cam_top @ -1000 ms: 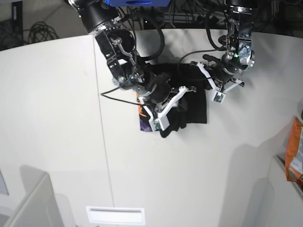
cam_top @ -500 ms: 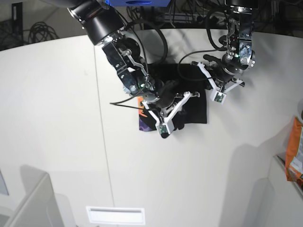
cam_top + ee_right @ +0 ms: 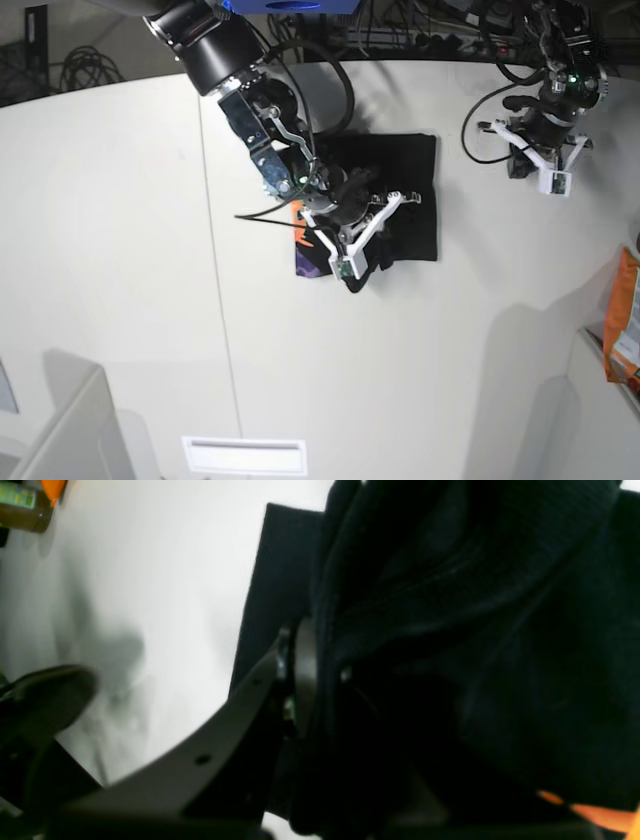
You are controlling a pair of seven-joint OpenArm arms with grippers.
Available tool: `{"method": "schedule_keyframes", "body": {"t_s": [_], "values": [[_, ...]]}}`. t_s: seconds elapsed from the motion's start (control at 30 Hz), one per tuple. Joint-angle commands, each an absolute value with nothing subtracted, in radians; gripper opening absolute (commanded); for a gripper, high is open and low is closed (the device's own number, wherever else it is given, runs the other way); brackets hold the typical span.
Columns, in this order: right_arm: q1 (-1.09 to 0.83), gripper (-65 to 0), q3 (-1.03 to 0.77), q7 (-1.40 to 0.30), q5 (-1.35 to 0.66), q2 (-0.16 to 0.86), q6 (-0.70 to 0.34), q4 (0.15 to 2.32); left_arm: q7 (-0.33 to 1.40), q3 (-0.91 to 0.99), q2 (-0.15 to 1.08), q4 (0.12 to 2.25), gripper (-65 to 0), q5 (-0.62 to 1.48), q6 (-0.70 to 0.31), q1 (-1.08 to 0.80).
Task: Fold the T-shirt properly
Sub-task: 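Lift the strip end with the right gripper and fold it toward the left gripper, then lay the folded end down and open the right gripper, withdrawing it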
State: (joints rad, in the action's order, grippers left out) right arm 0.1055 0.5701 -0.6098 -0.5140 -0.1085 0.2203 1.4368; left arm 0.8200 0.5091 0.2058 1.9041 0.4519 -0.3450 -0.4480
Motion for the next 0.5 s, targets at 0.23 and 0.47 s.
{"method": "schedule_keyframes", "body": {"t_s": [0.23, 0.47], "values": [[0.122, -25.5, 0.573, -0.588, -0.518, -0.128, 0.211, 1.454, 0.802, 0.685, 0.3, 1.919, -65.0, 0.61, -0.343, -0.507], [0.125, -25.5, 0.575, -0.588, -0.518, -0.14, 0.211, 1.454, 0.802, 0.731, 0.295, 1.913, -65.0, 0.61, -0.343, -0.51]]}}
